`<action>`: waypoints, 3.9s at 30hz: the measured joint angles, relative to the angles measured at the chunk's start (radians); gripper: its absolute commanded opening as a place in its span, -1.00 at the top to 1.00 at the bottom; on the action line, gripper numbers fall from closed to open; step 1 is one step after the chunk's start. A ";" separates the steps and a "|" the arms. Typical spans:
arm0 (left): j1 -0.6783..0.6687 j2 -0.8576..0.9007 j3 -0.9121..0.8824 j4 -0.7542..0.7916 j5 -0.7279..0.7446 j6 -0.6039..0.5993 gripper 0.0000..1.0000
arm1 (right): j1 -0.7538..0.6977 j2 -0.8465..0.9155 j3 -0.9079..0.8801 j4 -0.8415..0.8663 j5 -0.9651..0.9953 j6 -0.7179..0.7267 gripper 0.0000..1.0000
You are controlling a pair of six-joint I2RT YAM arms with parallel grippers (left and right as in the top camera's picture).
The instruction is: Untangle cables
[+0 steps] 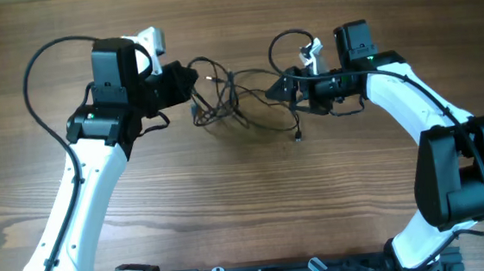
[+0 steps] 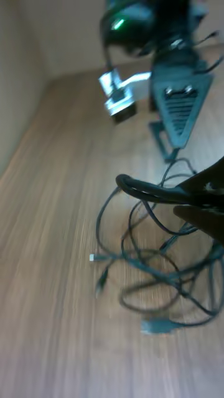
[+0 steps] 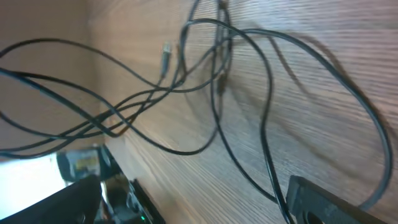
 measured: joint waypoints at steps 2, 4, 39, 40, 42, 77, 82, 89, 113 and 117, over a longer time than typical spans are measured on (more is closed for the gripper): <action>0.011 0.000 -0.002 0.093 0.114 0.051 0.92 | 0.000 -0.001 0.000 -0.002 -0.024 -0.045 -0.99; 0.052 -0.009 -0.009 0.307 0.359 0.112 0.92 | -0.012 -0.013 0.000 -0.004 -0.032 -0.074 -1.00; 0.103 0.045 0.005 -0.353 -0.293 -0.447 -1.00 | 0.705 -0.063 -0.034 0.151 0.512 -0.153 0.91; 0.103 0.045 0.005 -0.352 -0.293 -0.447 -1.00 | 0.713 -0.055 -0.034 0.156 0.514 -0.143 0.91; 0.103 0.045 0.005 -0.353 -0.293 -0.449 -1.00 | 0.706 -0.054 -0.027 0.158 0.515 -0.109 0.91; -0.147 0.291 -0.019 0.263 0.010 -0.673 -1.00 | 0.145 -0.151 0.357 -0.058 0.730 0.256 0.91; -0.062 0.290 -0.019 0.253 0.280 -0.438 -1.00 | 0.139 -0.151 0.355 0.097 0.809 0.709 0.91; -0.280 0.290 -0.019 0.282 0.119 -0.497 -1.00 | 0.139 -0.153 0.356 0.106 0.817 0.808 0.91; -0.439 0.494 -0.024 0.716 -0.629 -0.917 0.03 | 0.139 -0.155 0.356 -0.033 0.703 0.714 0.91; -0.426 0.494 -0.024 0.715 -0.632 -0.921 0.92 | 0.139 -0.175 0.356 -0.069 0.663 0.702 0.91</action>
